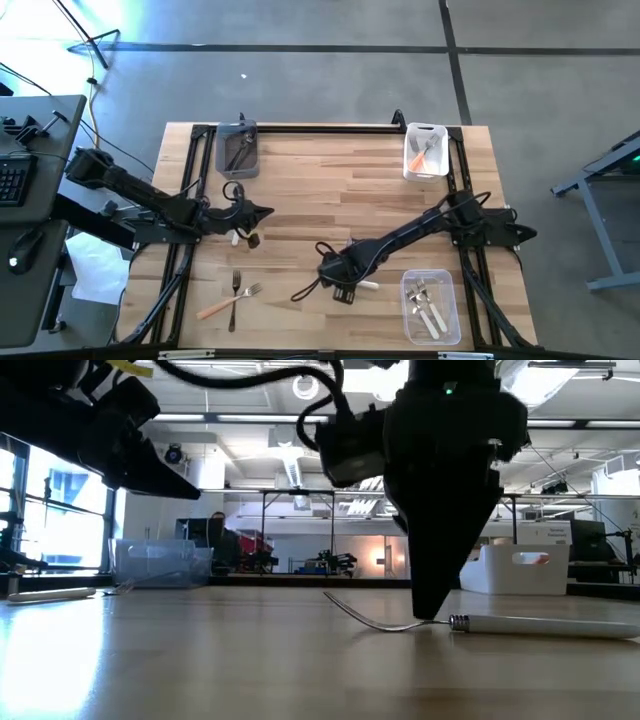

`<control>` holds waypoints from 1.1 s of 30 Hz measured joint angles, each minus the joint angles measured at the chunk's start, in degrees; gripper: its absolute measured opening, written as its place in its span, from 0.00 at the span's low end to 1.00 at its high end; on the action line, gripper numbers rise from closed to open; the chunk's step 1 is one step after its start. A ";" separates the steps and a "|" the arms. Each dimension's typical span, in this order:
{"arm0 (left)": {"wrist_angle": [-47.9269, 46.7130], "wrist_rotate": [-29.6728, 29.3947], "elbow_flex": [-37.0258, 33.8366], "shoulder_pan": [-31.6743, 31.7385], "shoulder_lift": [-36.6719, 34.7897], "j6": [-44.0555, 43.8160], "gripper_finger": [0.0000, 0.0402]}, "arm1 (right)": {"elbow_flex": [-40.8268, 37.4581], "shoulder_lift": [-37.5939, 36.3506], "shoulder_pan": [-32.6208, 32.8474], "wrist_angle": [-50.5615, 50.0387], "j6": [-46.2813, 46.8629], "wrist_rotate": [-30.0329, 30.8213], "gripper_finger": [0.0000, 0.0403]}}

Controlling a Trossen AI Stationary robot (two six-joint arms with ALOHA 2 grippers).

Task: Sort silverware by color (type)
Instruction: Put the bottom white fork into the transparent bin

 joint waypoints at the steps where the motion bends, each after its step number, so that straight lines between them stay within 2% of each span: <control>1: 0.07 -0.02 0.00 0.00 -0.31 0.00 0.00 | 0.00 0.41 -0.13 -0.12 -0.01 -0.38 0.49; 5: 0.04 0.00 0.00 0.00 -0.78 -0.04 0.00 | 0.14 1.22 -0.30 -0.29 -0.55 -1.99 0.48; 8: -0.05 0.20 0.00 0.00 -0.73 -0.06 0.00 | 0.26 1.47 -0.30 -0.73 -0.84 -2.02 0.44; 21: -0.03 0.66 -0.01 0.02 -0.73 -0.08 0.00 | 0.75 1.23 -0.31 -2.53 -4.09 -3.63 0.02; 33: -0.03 0.66 -0.02 0.02 -0.73 -0.54 0.00 | 9.26 -0.36 1.00 -15.14 -3.16 -4.00 0.01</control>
